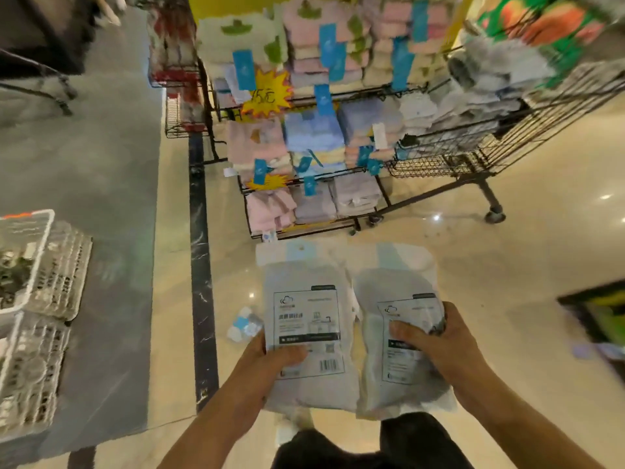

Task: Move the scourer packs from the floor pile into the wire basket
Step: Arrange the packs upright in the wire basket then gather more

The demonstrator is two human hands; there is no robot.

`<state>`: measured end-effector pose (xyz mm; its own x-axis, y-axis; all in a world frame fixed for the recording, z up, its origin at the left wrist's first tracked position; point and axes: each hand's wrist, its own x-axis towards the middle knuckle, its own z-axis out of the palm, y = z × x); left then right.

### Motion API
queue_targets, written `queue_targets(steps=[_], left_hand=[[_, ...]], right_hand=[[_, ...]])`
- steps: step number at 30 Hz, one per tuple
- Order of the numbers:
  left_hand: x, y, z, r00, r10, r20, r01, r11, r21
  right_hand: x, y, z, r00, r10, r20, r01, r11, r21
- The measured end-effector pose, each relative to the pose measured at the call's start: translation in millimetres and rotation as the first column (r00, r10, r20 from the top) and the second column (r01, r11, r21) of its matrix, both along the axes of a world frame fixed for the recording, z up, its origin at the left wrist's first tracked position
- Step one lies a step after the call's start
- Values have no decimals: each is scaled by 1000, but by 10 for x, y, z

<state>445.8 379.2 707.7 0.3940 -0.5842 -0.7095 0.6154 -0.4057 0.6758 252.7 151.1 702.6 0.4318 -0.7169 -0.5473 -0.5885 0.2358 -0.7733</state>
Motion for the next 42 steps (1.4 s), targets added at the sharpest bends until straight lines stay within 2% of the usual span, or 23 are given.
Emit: queue_targets(steps=[9, 15, 19, 24, 30, 35, 42], left_hand=[[-647, -1949, -127, 981, -195, 21, 195, 981, 3], [-1243, -3385, -151, 983, -184, 25, 183, 982, 46], [-1385, -4102, -60, 984, -180, 13, 179, 982, 65], [-1266, -4941, -93, 978, -202, 45, 200, 979, 45], [-991, -6118, -198, 979, -204, 4, 204, 978, 51], [-628, -7037, -120, 983, -179, -41, 181, 983, 43], [10, -8090, 60, 996, -81, 47, 78, 995, 63]], right_hand=[[-999, -1456, -53, 978, -210, 14, 209, 977, 47], [-1667, -2652, 53, 966, -260, -7, 260, 966, -5], [-1865, -3292, 110, 957, -290, -15, 290, 957, 16], [-1787, -4098, 59, 937, -349, 9, 347, 932, 102], [-1482, -5256, -12, 930, -368, 4, 367, 927, 74], [-1089, -6245, 76, 950, -312, 25, 309, 949, 66], [-452, -7323, 193, 949, -283, 136, 277, 959, 61]])
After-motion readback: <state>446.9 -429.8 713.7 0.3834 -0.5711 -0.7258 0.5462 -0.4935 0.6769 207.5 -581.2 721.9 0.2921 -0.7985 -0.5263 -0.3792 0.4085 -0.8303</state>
